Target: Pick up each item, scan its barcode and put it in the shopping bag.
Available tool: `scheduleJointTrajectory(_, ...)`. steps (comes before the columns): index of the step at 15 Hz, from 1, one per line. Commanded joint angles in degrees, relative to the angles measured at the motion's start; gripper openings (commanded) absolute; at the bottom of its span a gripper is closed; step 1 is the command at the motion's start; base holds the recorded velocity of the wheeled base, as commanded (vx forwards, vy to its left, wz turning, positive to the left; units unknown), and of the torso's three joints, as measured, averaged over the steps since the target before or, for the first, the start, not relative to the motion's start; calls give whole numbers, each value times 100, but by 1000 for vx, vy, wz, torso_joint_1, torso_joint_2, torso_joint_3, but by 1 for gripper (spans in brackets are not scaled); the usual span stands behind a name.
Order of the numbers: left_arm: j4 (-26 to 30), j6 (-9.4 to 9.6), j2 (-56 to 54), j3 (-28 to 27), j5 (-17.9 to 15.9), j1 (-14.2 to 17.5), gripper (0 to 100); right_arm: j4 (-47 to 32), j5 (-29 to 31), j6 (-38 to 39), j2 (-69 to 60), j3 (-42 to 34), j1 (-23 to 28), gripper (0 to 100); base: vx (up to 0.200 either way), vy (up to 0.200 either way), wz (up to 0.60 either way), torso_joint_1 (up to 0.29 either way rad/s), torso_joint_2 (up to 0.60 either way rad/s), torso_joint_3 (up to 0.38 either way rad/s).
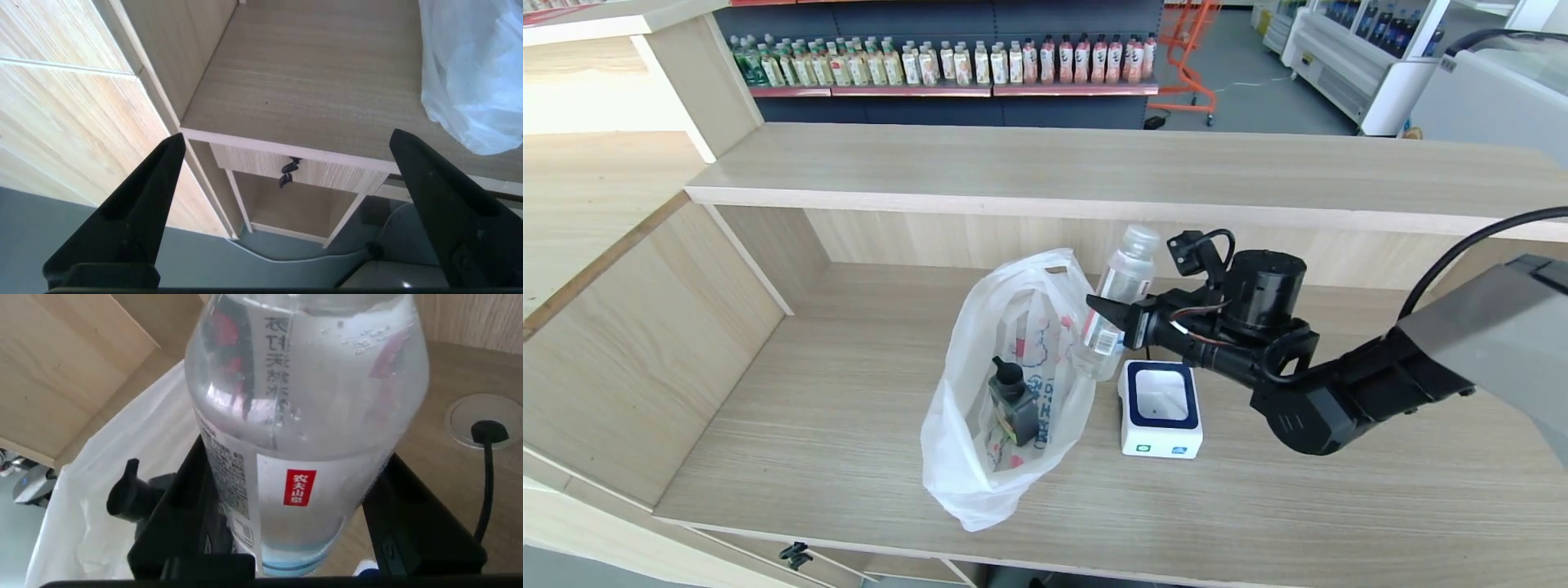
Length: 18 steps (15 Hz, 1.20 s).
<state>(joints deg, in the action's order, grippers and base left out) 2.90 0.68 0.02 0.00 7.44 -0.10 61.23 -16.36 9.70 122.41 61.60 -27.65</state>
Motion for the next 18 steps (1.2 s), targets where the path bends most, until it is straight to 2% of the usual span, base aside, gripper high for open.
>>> scheduleJointTrajectory(1,0,2,6,0,3,1,100,-103,-16,-83,644,669,-206,0,0,0,0,0,0,0)
scheduleJointTrajectory(7,0,2,6,0,3,1,100,-243,-16,-1181,1602,1698,-540,0,0,0,0,0,0,0)
scheduleJointTrajectory(8,0,2,6,0,3,1,100,-243,-16,-1181,1602,1698,-540,0,0,0,0,0,0,0)
scheduleJointTrajectory(10,0,2,6,0,3,1,100,-226,-16,-1454,1945,2207,-654,0,0,0,0,0,0,0)
scheduleJointTrajectory(13,9,2,6,0,3,1,100,-235,-16,-1717,2086,2357,-698,0,0,0,0,0,0,0)
scheduleJointTrajectory(14,0,2,6,0,3,1,100,-226,-16,-1735,2086,2357,-698,100,0,0,0,0,0,0)
scheduleJointTrajectory(18,0,2,6,0,3,1,100,-226,-25,-1322,1804,2295,-672,100,0,0,0,0,0,0)
